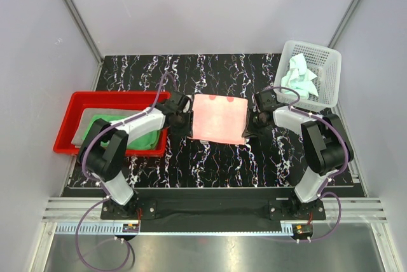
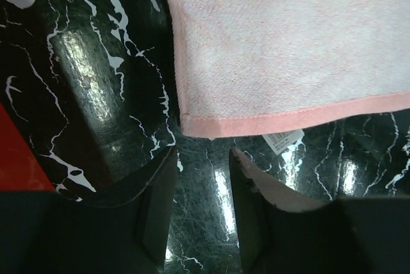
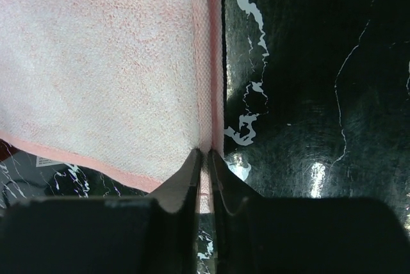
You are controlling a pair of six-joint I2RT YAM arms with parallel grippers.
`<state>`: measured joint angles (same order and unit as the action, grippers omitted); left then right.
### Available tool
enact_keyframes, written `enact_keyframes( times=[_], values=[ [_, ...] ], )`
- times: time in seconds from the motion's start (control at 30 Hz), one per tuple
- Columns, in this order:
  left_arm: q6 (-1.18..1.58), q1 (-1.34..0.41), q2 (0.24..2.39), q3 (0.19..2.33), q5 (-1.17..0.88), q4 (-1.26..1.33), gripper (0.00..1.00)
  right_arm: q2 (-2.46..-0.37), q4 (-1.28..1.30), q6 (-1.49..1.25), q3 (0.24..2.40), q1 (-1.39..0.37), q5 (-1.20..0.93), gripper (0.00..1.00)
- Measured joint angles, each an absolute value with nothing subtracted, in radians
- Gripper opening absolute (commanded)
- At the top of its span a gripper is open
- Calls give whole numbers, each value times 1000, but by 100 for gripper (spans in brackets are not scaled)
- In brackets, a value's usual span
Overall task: Fold and stack the towels
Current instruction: Fold the towel
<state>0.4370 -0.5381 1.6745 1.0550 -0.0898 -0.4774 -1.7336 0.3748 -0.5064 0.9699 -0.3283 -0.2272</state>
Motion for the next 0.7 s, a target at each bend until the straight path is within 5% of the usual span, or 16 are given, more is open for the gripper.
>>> enact_keyframes(
  times=[0.4, 0.7],
  values=[
    [468, -510, 1752, 1045, -118, -420, 39, -1726, 362, -505, 955, -328, -227, 5],
    [471, -482, 1768, 1044, -163, -387, 15, -1726, 362, -505, 955, -328, -227, 2]
  ],
)
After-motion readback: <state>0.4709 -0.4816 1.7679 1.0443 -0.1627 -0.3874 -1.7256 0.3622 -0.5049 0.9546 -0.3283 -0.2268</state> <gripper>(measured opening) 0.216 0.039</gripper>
